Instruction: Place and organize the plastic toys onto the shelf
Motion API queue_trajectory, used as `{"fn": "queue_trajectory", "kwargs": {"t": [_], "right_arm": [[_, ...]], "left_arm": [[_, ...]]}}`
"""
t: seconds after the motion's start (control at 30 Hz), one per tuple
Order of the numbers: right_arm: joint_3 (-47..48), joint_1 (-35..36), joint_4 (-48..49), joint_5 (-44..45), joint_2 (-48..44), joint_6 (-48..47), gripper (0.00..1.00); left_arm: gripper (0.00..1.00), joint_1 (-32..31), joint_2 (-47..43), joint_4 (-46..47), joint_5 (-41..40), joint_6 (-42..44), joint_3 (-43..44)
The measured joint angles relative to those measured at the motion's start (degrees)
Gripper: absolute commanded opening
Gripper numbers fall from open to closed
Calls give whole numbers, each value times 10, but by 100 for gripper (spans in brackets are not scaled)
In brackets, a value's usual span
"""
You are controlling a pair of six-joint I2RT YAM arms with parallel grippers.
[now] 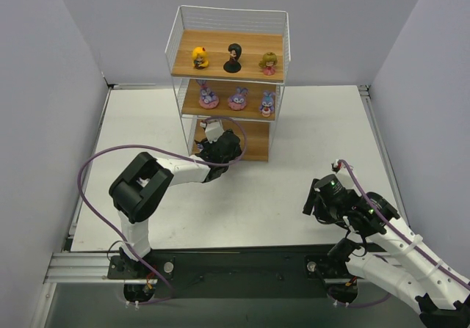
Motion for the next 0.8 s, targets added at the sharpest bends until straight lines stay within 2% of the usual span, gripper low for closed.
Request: {"fn": "queue_trajectory", "kwargs": {"t": [0.5,0.8], "right_arm": [[-2,0,0,-1,1,0,62],[-6,0,5,-1,-3,0,62]], "left_arm": [[75,-1,-8,2,1,10,-2],[75,-29,-84,13,2,23,-74]]}}
